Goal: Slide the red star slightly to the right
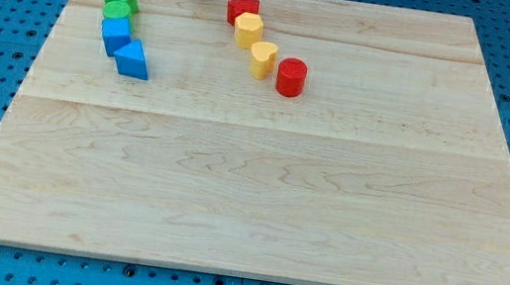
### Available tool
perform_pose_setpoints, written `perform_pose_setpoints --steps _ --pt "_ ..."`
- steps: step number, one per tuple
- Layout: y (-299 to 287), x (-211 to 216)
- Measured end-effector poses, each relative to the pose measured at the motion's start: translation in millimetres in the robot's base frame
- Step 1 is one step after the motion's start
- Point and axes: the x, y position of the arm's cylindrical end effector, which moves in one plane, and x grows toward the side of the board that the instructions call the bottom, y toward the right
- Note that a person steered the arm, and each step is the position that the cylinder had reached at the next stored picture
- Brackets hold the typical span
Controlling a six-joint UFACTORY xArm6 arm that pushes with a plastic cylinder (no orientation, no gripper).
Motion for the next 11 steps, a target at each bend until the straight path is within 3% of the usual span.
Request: perform_pose_setpoints --steps 1,3,5,7,8,9,11 --pt "2.6 48.9" --pt "73.3 46.2" --pt "105.4 52.2" --pt "75.4 55.8" --pt "32.1 61.0" --pt "-14.4 114.6" --pt "2.5 217.1"
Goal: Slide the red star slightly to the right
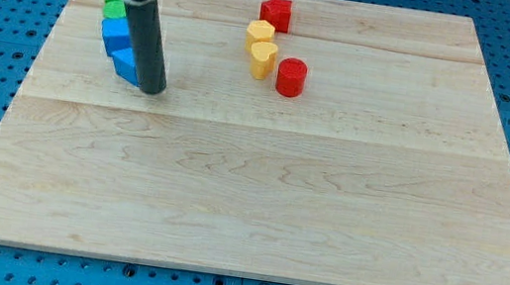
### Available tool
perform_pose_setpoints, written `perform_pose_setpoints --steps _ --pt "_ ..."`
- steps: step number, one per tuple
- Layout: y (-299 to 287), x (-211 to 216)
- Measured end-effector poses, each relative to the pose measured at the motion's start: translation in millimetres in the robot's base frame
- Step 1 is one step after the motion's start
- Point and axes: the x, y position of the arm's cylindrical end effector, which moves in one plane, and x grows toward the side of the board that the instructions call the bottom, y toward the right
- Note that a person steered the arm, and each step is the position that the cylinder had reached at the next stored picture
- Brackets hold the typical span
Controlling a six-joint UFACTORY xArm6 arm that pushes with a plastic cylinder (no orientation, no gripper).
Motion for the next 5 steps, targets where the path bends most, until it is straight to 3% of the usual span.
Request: perform_pose_setpoints --steps 1,3,4,5 --pt "40.4 -22.8" --pt "204.9 -3.7" --pt "238.9 -41.0" --pt "210.4 -75.6"
